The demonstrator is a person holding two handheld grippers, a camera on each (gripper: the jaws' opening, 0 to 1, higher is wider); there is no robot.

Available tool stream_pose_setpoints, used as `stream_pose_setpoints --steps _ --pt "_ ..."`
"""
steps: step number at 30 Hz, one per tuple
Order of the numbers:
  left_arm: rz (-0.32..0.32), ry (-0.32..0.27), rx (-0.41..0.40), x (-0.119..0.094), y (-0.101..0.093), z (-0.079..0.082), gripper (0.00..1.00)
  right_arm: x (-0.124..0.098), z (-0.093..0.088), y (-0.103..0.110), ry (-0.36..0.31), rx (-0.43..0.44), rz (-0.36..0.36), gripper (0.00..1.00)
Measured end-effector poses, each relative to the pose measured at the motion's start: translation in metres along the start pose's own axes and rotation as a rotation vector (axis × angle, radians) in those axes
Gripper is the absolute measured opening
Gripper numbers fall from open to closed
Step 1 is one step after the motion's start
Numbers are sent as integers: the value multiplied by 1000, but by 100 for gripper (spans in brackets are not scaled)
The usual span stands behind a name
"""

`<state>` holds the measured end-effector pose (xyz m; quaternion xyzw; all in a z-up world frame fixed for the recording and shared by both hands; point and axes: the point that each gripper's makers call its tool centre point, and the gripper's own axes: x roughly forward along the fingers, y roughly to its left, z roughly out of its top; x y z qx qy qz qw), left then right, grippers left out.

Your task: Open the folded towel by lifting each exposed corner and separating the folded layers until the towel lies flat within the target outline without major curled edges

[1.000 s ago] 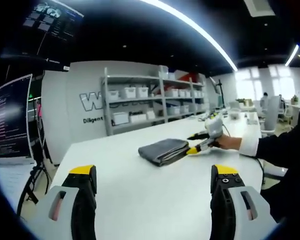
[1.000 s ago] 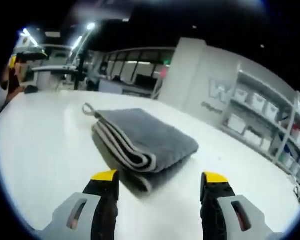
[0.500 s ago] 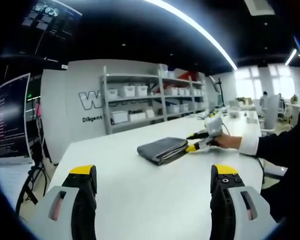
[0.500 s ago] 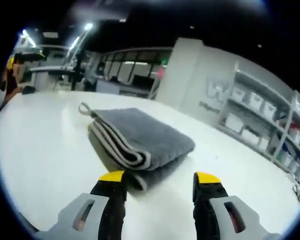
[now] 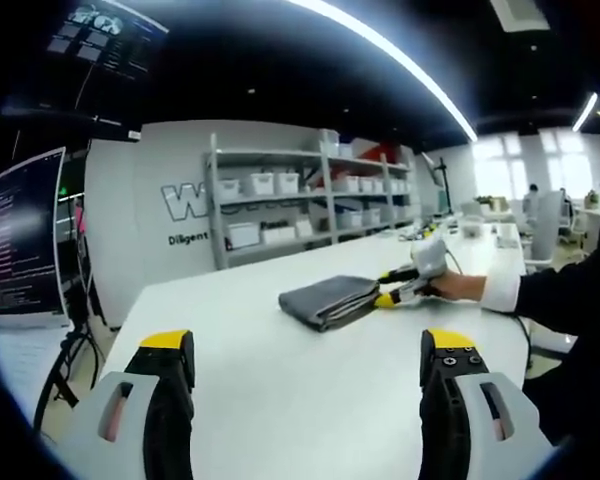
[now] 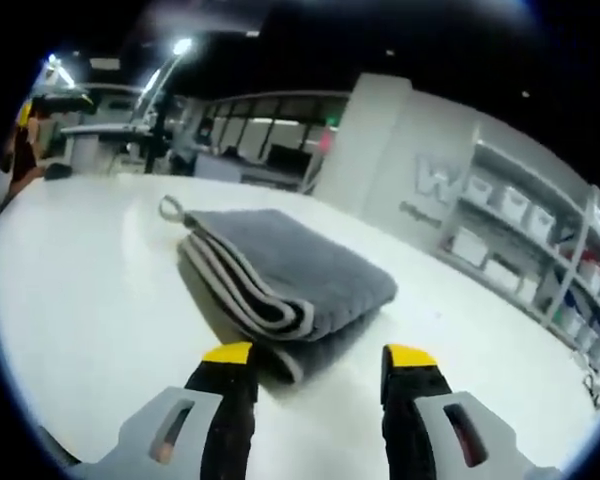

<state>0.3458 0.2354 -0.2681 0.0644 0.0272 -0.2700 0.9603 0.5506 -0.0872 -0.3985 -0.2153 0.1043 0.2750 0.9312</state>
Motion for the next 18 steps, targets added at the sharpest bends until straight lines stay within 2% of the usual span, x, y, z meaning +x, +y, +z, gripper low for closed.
stream_pose_setpoints --steps 7,13,18 --pt "-7 9 0 3 -3 -4 92 2 2 8 -3 -18 3 40" --pt "-15 20 1 6 -7 -7 92 4 0 17 4 41 28 29" --pt "-19 25 1 9 -8 -9 92 4 1 21 3 49 42 23"
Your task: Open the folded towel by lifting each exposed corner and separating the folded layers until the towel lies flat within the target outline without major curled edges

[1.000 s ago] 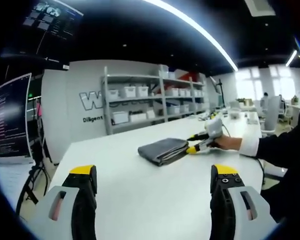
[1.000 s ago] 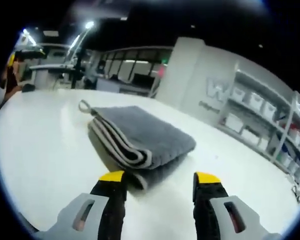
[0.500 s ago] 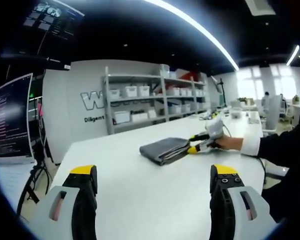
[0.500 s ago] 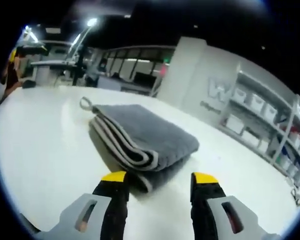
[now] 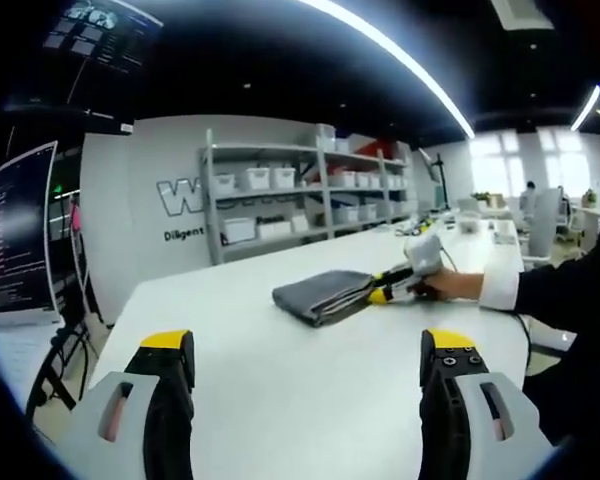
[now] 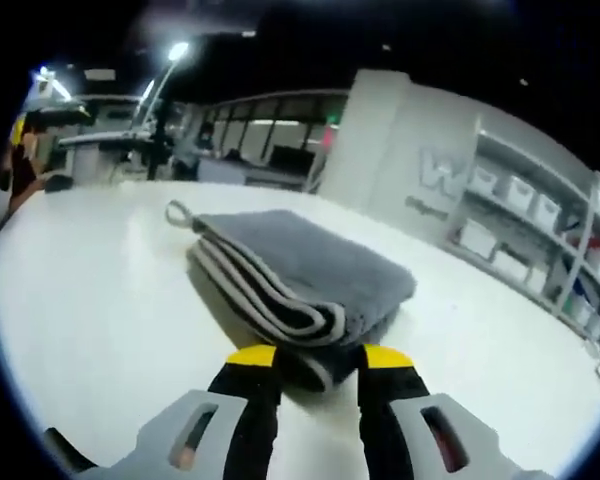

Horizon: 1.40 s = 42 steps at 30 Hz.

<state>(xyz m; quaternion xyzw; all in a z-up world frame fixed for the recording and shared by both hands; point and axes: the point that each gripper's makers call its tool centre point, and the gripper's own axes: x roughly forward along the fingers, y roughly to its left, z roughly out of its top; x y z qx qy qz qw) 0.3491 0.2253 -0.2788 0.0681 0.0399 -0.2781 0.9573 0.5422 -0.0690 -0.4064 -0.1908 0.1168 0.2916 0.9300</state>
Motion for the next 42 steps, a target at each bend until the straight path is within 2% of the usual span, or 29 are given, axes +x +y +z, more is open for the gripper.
stream_pose_setpoints --steps 13,17,21,38,42 --pt "5 1 -2 0 4 -1 91 2 1 7 -7 -24 35 13" --pt "9 -8 -3 -1 4 2 91 2 4 11 -21 5 59 9" --pt "10 -4 2 -1 3 2 90 2 6 15 -27 -5 78 7" --pt "18 6 0 0 10 -1 90 4 14 31 -50 -15 155 5" --pt "25 4 -10 -1 12 -2 90 4 16 35 -53 -43 182 4"
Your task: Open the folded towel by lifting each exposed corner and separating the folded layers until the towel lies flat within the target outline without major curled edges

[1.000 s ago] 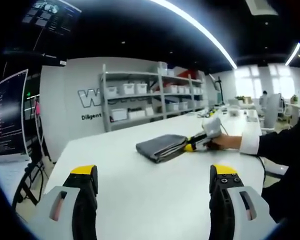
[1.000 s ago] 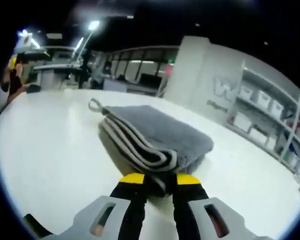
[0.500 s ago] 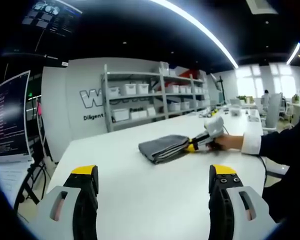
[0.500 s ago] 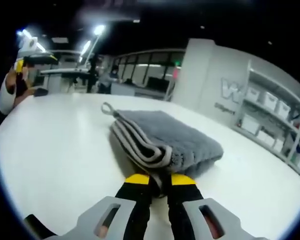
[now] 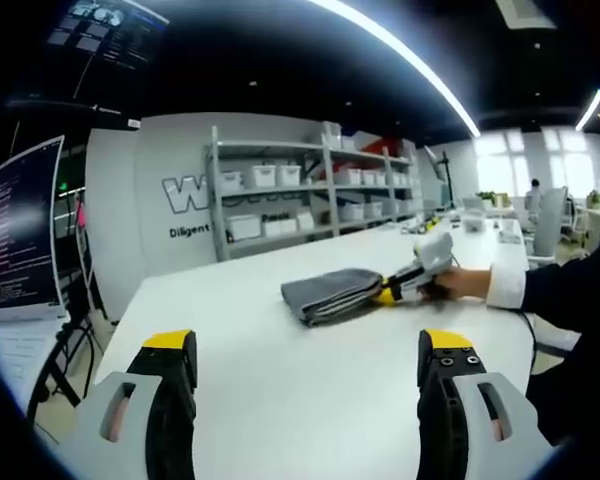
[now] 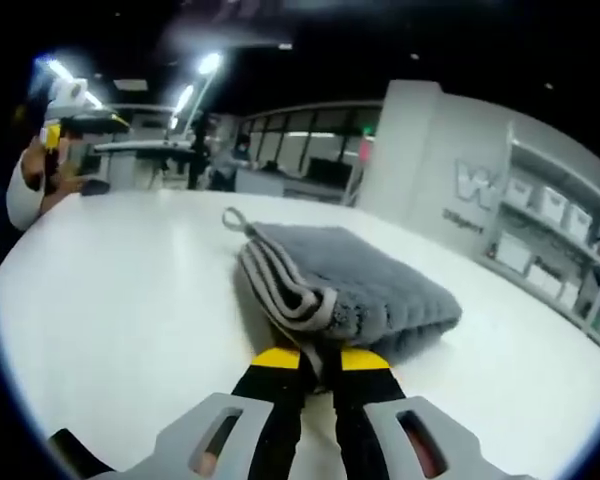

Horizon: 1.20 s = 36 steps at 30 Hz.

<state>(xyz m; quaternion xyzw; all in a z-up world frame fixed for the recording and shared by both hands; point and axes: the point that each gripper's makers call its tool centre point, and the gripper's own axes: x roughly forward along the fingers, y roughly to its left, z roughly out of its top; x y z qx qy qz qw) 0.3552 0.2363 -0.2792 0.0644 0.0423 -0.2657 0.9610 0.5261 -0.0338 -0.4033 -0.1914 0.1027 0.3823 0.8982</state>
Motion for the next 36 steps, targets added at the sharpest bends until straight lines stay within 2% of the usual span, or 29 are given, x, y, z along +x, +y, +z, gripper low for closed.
stream_pose_setpoints --steps 13,25,36 --pt "1 1 2 -1 3 -2 91 0 7 24 -20 -54 93 4" --pt "21 8 4 -4 7 -5 90 0 11 40 -35 -48 153 3" --pt "25 17 8 -4 8 -8 90 -4 18 70 -56 -93 246 2"
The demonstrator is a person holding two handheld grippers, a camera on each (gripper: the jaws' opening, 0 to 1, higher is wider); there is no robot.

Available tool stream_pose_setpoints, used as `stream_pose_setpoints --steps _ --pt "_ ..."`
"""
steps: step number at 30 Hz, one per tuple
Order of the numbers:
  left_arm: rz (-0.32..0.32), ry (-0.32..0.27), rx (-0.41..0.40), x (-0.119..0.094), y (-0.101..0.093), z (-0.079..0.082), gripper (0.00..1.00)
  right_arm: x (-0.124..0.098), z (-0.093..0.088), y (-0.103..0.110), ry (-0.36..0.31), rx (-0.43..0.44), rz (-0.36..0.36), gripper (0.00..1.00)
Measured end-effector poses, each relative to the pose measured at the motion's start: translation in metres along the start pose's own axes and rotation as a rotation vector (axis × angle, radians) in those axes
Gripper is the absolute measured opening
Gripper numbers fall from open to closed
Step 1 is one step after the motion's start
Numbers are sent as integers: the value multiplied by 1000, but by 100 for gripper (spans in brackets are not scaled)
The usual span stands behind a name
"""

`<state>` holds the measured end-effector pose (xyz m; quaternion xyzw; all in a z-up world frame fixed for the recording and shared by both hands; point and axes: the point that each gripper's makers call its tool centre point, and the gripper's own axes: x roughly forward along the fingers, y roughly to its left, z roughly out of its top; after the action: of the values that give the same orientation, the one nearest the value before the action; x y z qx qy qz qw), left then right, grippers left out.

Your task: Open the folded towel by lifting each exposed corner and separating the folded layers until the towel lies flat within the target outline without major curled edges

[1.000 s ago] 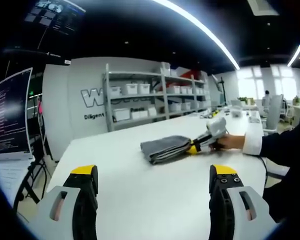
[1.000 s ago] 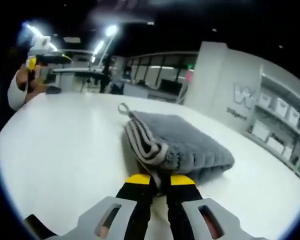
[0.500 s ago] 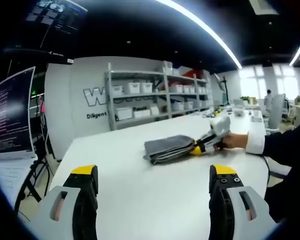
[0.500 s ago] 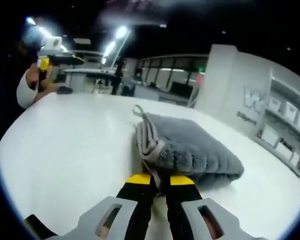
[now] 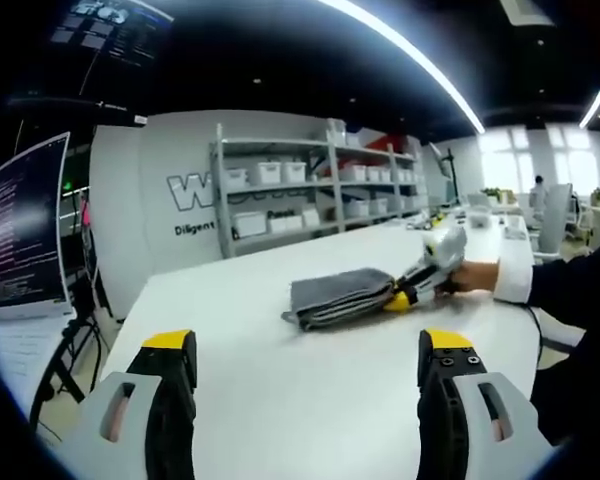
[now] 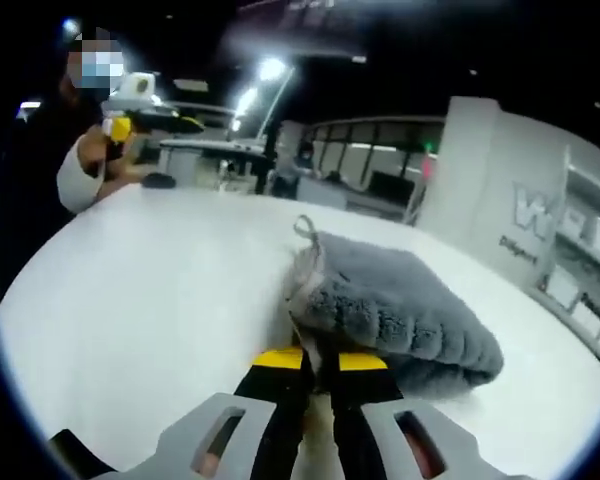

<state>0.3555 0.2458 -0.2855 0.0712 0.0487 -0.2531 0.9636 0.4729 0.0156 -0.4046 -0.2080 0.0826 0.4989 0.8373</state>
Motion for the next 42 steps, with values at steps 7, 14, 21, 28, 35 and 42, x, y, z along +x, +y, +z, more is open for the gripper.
stream_pose_setpoints --steps 7,14,21,28,35,42 --pt "2 -2 -12 0 2 0 90 0 3 10 -14 10 45 2" --pt "-4 14 -6 2 0 -4 90 1 6 24 -22 1 96 2" --pt "3 21 -31 3 2 -5 91 1 9 32 -27 24 137 2" --pt "-3 28 -29 5 1 -7 91 1 10 40 -33 7 182 2" --pt "-5 36 -11 6 -1 -8 90 0 12 47 -40 -8 216 2" --pt "-13 41 -8 8 -2 -10 90 0 14 52 -49 -13 247 2"
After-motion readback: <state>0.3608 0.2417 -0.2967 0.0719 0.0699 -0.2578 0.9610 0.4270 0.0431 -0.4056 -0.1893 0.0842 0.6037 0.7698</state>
